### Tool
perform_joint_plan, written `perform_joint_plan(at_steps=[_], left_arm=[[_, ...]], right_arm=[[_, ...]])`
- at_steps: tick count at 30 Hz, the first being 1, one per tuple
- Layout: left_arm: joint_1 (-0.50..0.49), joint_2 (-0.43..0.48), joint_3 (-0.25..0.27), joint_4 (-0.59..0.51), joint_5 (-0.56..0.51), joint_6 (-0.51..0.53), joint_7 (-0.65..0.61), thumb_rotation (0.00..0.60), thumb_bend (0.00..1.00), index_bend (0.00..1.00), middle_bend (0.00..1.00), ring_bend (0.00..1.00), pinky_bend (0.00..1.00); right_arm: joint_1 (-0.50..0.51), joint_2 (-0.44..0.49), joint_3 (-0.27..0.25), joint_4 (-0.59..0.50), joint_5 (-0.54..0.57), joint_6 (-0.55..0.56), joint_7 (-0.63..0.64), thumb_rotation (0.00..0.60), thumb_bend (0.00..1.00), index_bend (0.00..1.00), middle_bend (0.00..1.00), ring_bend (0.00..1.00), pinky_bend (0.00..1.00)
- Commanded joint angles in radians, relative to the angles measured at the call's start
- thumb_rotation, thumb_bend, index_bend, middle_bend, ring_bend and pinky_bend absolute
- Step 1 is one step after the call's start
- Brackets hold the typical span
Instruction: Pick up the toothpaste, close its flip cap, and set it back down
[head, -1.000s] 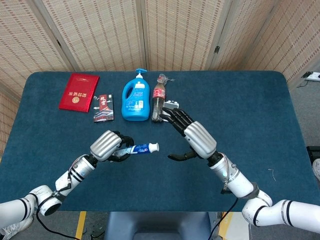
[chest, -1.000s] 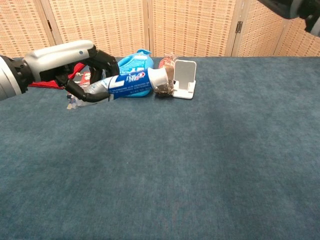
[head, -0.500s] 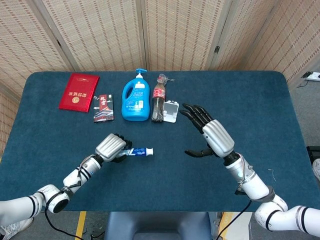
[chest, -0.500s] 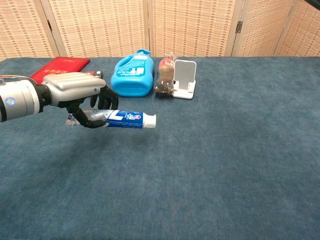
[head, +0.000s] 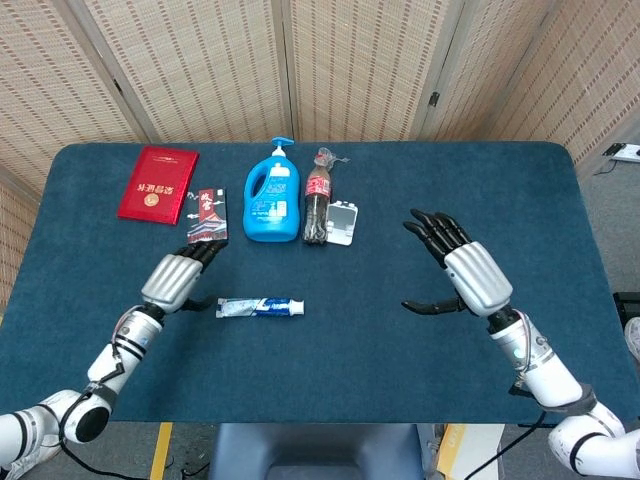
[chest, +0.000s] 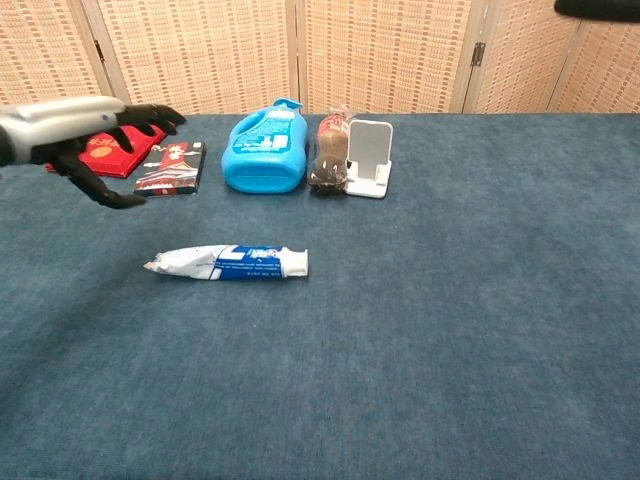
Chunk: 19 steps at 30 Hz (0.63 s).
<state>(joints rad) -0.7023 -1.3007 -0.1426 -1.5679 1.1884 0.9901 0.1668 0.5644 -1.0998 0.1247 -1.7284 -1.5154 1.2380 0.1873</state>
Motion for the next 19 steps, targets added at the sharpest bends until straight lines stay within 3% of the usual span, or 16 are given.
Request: perform_joint_plan(at_steps=[1,7,19], left_arm=[[0.079,0.057,0.006,-0.026,0.01,0.104,-0.03,0.6,0.32,0.15,0.2,0.21,0.32],[0.206,0.099,0.04,-0.004,0.083,0.29,-0.058,0.6,0.32,0.23,0.25,0.24,0.3],[0.422,0.141,0.117,-0.049,0.182,0.541,-0.065,0.6,0.32,0.28,0.29,0.25,0.27]], right_arm=[[-0.055,0.029,-0.031,0.011,0.023,0.024,-0.096,0.503,0.0,0.0,0.0,0.0,0.0],[-0.142,0.047,-0.077,0.039,0.032,0.08,-0.167,0.581,0.0,0.0,0.0,0.0,0.0],[-0.328,0.024,-0.139,0.086,-0.011,0.265,-0.137,0.583,0.0,0.0,0.0,0.0,0.0]])
